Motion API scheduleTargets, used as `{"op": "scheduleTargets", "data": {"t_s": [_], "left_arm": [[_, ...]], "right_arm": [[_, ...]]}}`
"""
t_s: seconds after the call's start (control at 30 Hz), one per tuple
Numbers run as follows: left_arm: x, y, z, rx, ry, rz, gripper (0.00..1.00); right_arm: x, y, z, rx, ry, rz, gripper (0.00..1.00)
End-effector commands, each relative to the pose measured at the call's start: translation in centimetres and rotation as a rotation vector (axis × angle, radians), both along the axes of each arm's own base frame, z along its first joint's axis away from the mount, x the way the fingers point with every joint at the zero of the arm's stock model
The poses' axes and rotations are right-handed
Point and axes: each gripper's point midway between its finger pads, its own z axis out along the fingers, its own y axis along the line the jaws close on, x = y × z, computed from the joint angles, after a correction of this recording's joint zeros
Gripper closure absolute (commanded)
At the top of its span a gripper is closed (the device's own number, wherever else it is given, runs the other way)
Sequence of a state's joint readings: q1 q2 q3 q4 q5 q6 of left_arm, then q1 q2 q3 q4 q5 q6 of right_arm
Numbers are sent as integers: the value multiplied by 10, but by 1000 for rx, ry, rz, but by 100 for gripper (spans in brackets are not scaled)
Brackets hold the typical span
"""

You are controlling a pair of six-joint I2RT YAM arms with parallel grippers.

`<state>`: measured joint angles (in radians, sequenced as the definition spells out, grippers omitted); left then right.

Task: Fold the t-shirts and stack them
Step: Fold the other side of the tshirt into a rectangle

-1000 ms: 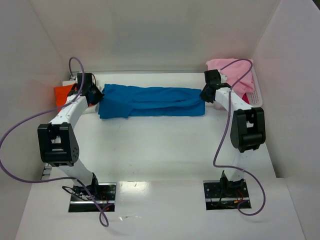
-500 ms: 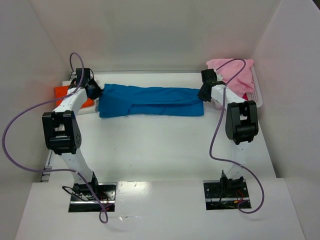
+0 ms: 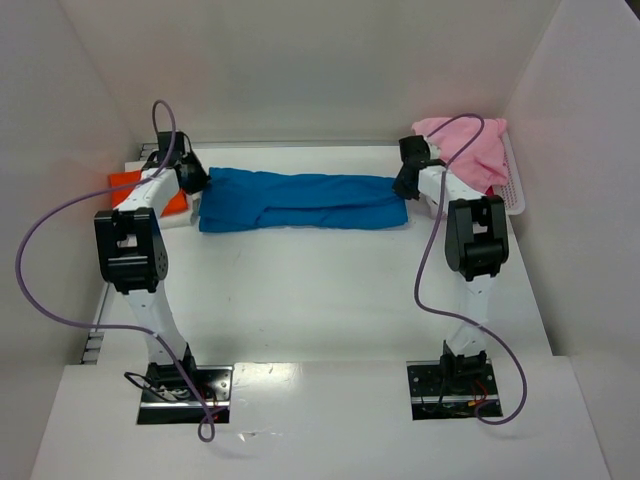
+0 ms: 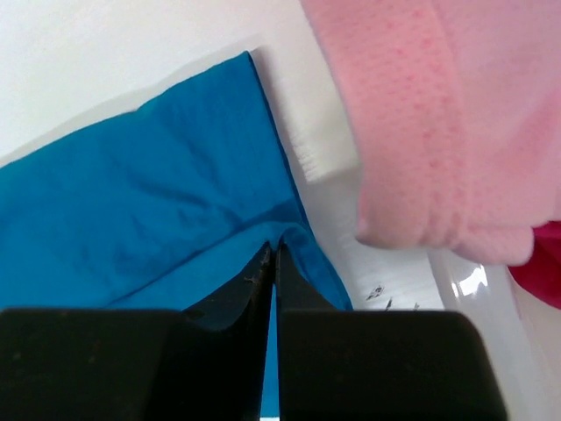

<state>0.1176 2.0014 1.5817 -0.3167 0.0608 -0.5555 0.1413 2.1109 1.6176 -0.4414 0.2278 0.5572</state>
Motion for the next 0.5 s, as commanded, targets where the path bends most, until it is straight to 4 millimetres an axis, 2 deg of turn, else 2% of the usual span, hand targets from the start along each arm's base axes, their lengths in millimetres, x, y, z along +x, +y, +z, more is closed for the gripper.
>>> {"op": "scheduleTargets", "data": {"t_s": [0.0, 0.03, 0.07, 0.1, 0.17, 0.23, 0.27, 0.37, 0.4, 0.47], "left_arm": [[10, 1, 7, 6, -24, -48, 83], [10, 1, 7, 12, -24, -55, 76], [10, 1, 7, 13, -24, -55, 69], [12, 4, 10, 30, -33, -55, 64], [13, 6, 22, 54, -52, -60, 56], [16, 12, 31, 65, -78, -57, 52], [19, 12, 43, 71, -104, -58, 50], [17, 16, 65, 78, -144, -62, 37], [14, 14, 79, 79, -169, -66, 28], [0, 10, 83, 72, -175, -74, 20]], "right_arm": [[26, 2, 23, 5, -99, 31, 63], [26, 3, 27, 6, -105, 45, 54], [26, 3, 32, 7, -114, 46, 49], [30, 6, 41, 19, -142, 53, 47], [32, 13, 74, 52, -226, 88, 41], [28, 20, 78, 80, -233, 115, 39], [29, 22, 91, 89, -261, 131, 37], [24, 47, 119, 93, -312, 203, 31], [20, 60, 132, 92, -336, 236, 29], [12, 82, 146, 120, -357, 297, 27]]}}
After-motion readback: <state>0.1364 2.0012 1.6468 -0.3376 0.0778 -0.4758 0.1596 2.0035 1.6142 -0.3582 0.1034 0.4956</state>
